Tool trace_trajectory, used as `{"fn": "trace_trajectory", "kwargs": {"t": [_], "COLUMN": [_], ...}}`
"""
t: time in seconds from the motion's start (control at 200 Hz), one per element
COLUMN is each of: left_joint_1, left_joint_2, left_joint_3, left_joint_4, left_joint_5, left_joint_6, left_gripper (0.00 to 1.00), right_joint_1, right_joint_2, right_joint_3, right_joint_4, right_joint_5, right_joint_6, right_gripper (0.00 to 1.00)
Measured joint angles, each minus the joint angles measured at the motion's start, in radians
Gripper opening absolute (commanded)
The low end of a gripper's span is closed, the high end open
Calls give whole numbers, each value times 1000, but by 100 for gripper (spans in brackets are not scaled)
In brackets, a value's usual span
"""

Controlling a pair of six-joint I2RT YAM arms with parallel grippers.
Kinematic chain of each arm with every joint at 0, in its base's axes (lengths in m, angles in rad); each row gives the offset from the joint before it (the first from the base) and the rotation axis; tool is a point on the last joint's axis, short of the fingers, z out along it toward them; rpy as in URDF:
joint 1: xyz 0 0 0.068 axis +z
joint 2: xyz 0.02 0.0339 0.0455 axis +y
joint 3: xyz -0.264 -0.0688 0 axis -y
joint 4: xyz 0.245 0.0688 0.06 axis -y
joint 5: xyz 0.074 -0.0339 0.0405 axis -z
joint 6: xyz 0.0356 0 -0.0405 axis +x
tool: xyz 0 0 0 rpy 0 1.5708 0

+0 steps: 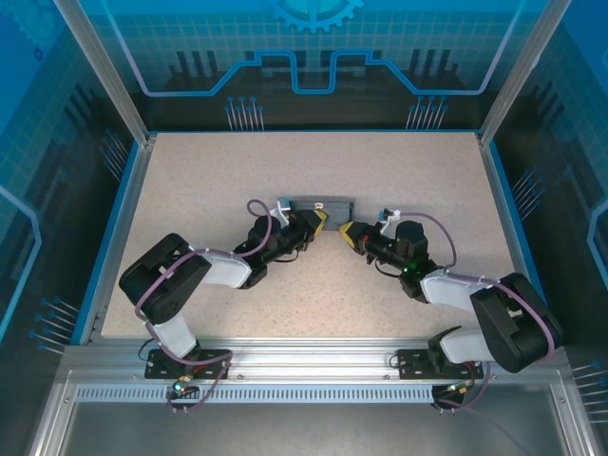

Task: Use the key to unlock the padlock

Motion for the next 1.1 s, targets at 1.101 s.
{"fn": "trace_trajectory", "kwargs": {"t": [1.101], "left_joint_1": [-11], "left_joint_2": [0], "left_joint_3": [0], "left_joint_4": [0], "left_joint_5": [-7], "left_joint_6": [-18], "left_gripper": [0], "right_joint_1": [25], "right_joint_2": [92], "right_joint_3": [52], "right_joint_4": [18], "right_joint_5": [24], "right_joint_6": [7], "right_gripper": [0]}}
